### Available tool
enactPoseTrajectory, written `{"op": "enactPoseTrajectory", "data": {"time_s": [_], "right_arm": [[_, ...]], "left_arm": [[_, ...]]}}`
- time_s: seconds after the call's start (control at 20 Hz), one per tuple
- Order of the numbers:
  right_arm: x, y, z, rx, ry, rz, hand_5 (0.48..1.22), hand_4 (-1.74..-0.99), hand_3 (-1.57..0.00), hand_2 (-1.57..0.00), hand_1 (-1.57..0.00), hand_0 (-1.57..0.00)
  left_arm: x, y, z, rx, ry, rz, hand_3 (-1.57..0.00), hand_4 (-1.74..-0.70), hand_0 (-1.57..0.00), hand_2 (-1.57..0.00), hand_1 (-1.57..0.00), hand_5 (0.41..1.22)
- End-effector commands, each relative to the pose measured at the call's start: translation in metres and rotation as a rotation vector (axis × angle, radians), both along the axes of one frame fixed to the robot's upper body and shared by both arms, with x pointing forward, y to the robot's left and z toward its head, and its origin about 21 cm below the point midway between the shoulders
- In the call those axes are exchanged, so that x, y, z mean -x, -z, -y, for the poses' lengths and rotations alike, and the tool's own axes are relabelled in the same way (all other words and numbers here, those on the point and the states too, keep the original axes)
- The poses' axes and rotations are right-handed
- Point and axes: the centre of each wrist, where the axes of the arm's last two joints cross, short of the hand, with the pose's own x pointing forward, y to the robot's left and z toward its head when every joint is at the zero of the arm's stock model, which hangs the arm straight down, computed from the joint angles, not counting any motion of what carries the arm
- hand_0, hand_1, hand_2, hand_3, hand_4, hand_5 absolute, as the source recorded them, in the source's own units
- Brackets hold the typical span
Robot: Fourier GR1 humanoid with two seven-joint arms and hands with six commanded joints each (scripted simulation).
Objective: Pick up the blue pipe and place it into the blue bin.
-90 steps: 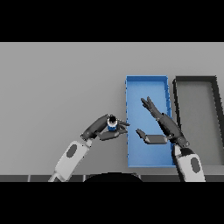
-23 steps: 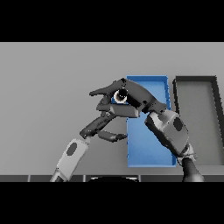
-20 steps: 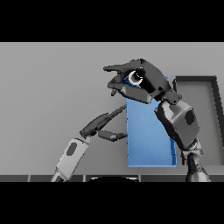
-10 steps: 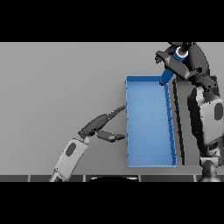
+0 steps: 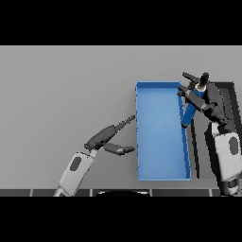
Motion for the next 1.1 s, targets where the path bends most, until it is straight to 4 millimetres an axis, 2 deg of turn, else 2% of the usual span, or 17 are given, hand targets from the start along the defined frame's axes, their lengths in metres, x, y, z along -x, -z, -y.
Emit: {"op": "enactPoseTrajectory", "data": {"time_s": [0.0, 0.2, 0.25, 0.35, 0.45, 0.5, 0.6, 0.7, 0.8, 0.85, 1.0, 1.05], "right_arm": [[0.005, 0.008, 0.002, 0.006, 0.019, -0.029, 1.221, -1.741, -1.57, -1.57, -1.57, -1.57], [0.020, 0.039, 0.002, 0.044, 0.134, -0.176, 1.221, -1.741, -1.52, -1.57, -1.57, -1.57], [0.021, 0.045, 0.001, 0.055, 0.152, -0.205, 1.221, -1.741, -1.26, -1.57, -1.57, -1.57], [0.022, 0.059, -0.001, 0.113, 0.185, -0.273, 1.221, -1.741, -1.02, -1.57, -1.57, -1.57], [0.019, 0.061, -0.003, 0.142, 0.225, -0.289, 1.221, -1.741, -0.85, -1.57, -1.55, -1.57], [0.018, 0.064, -0.008, 0.156, 0.225, -0.296, 1.221, -1.678, -0.79, -1.34, -1.34, -1.46], [0.016, 0.067, -0.009, 0.187, 0.246, -0.326, 1.221, -1.503, -0.50, -0.86, -0.85, -0.94], [0.014, 0.071, -0.014, 0.250, 0.192, -0.351, 1.221, -1.337, -0.32, -0.55, -0.55, -0.60], [0.012, 0.074, -0.013, 0.333, 0.132, -0.412, 1.137, -1.219, -0.21, -0.35, -0.35, -0.38], [0.013, 0.082, -0.007, 0.378, 0.126, -0.479, 1.084, -1.175, -0.16, -0.28, -0.28, -0.31], [0.017, 0.086, -0.003, 0.446, 0.081, -0.544, 0.934, -1.083, -0.08, -0.14, -0.14, -0.16], [0.016, 0.088, -0.004, 0.470, 0.072, -0.557, 0.898, -1.078, -0.07, -0.11, -0.11, -0.12]], "left_arm": [[0.001, 0.002, 0.001, -0.004, -0.003, -0.005, 0.00, -0.88, 0.00, 0.00, 0.00, 0.428], [-0.004, -0.002, 0.002, -0.010, 0.006, -0.001, 0.00, -0.89, 0.00, 0.00, 0.00, 0.422], [-0.002, 0.001, 0.001, -0.011, 0.006, -0.005, 0.00, -0.89, 0.00, 0.00, 0.00, 0.420], [0.000, 0.000, 0.002, -0.007, 0.007, -0.003, 0.00, -0.88, 0.00, 0.00, 0.00, 0.420], [0.000, 0.002, -0.002, -0.004, 0.011, -0.004, 0.00, -0.88, 0.00, 0.00, 0.00, 0.421], [0.000, 0.003, 0.000, -0.010, 0.007, -0.004, 0.00, -0.88, 0.00, 0.00, 0.00, 0.421], [0.000, 0.000, 0.003, -0.005, 0.009, 0.008, 0.00, -0.88, 0.00, 0.00, 0.00, 0.422], [-0.003, -0.001, 0.000, -0.007, 0.007, 0.005, 0.00, -0.88, 0.00, 0.00, 0.00, 0.427], [0.000, -0.002, 0.003, -0.007, 0.014, -0.001, 0.00, -0.88, 0.00, 0.00, 0.00, 0.430], [0.002, 0.000, 0.005, -0.006, 0.014, -0.005, 0.00, -0.88, 0.00, 0.00, 0.00, 0.429], [0.003, -0.001, 0.003, -0.004, 0.010, -0.008, 0.00, -0.89, 0.00, 0.00, 0.00, 0.428], [0.003, -0.001, 0.003, -0.008, 0.007, -0.006, 0.00, -0.89, 0.00, 0.00, 0.00, 0.426]]}}
